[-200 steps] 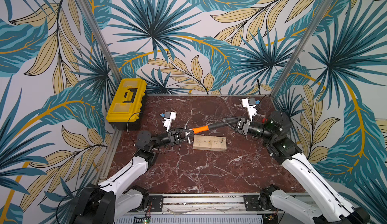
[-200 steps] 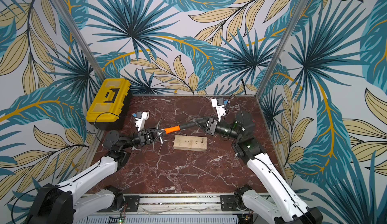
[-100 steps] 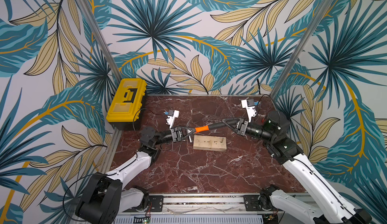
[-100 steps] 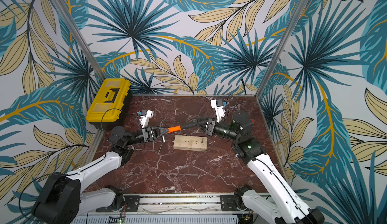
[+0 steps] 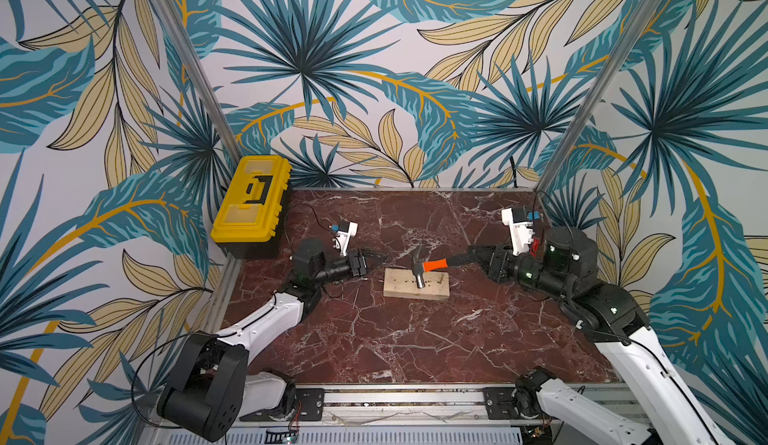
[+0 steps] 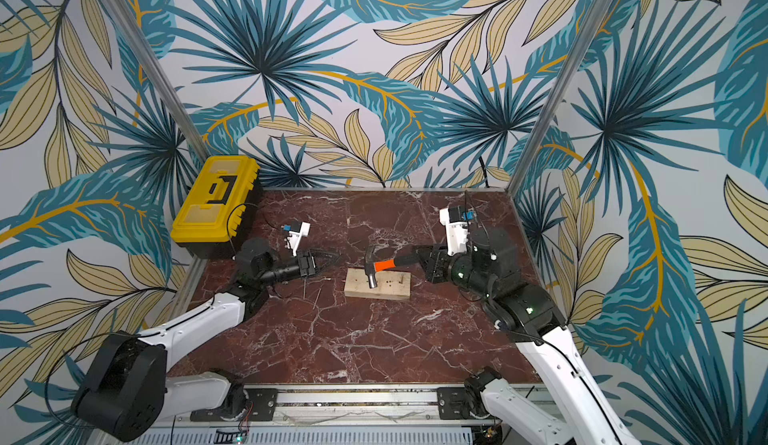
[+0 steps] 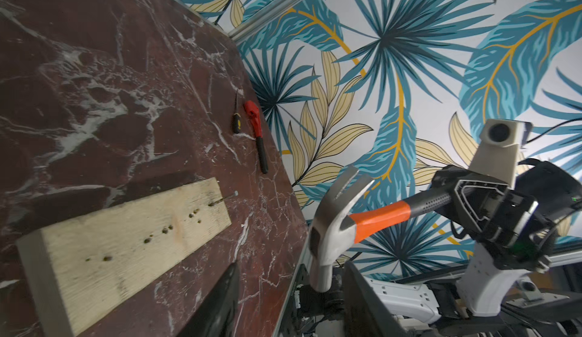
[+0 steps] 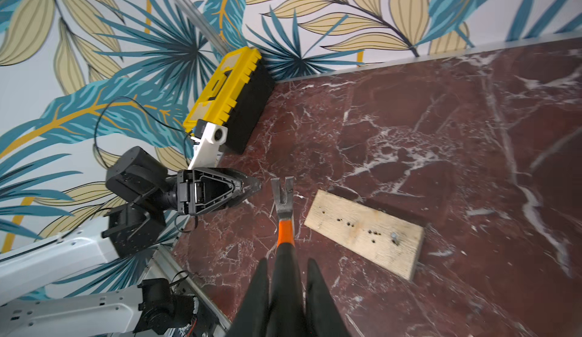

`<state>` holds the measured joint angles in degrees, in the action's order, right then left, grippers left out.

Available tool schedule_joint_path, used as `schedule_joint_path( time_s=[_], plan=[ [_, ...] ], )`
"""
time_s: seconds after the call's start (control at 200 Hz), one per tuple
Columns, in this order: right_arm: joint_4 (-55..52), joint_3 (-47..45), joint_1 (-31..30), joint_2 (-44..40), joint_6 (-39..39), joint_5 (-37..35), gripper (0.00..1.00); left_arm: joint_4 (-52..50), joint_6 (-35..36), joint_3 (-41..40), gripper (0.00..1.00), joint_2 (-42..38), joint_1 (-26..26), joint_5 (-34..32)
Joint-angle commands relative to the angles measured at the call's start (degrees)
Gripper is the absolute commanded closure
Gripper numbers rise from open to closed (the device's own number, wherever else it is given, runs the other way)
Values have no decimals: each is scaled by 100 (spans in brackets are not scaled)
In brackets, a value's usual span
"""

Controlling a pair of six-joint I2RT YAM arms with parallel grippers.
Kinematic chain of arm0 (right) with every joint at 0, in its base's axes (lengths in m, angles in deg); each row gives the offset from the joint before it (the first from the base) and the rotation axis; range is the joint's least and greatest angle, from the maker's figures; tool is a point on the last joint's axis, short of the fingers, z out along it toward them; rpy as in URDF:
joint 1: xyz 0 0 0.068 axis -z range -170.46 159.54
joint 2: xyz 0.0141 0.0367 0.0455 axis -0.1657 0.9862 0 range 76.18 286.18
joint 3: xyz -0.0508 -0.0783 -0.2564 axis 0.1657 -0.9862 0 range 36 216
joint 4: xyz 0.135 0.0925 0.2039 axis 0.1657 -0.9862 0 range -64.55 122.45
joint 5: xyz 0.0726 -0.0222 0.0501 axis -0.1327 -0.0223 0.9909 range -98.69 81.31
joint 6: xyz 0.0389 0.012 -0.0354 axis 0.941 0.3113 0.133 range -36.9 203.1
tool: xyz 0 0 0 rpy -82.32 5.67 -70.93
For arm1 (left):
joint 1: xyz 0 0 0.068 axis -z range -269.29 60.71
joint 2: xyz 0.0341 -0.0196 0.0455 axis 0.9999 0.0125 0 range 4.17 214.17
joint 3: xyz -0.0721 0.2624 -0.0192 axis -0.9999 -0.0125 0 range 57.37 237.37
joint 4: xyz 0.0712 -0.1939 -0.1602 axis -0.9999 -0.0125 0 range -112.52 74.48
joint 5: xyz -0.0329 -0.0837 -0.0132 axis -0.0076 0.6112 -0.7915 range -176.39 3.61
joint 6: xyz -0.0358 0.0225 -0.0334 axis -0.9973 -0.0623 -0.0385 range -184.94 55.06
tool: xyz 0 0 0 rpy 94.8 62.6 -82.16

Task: Use a claw hammer to pull out a nail
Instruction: Adjust the hammer, then remove the nail from the mounting plate.

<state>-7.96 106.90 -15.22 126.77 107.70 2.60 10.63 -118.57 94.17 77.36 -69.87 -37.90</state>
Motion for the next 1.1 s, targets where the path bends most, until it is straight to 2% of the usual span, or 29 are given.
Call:
schedule_joint_path(
  time_s=[0.0,0.12,0.23,0.325,0.526,0.776,1.091],
  plan=[
    [-761,408,-3,144,-329,-696,100,-1221,972,405,50,16,70,-269],
    [-1235,720,-3,347,-351,-1084,100,-1901,1544,741,54,188,317,-776],
    [-1672,1004,-3,530,-428,-1370,100,-3004,2385,1405,54,505,717,-1367],
    [-1941,1177,-3,689,-508,-1522,100,-3663,2844,1900,54,892,955,-1684],
    [-2084,1239,-3,949,-487,-1394,100,-3945,3312,2446,54,1384,1258,-2019],
    [-2160,1319,-3,1263,-447,-1446,100,-4912,4288,3329,66,2323,1763,-2589],
    [-2339,1338,-4,1541,-460,-1366,100,-5554,4972,4296,62,3307,2348,-3340]
  ],
)
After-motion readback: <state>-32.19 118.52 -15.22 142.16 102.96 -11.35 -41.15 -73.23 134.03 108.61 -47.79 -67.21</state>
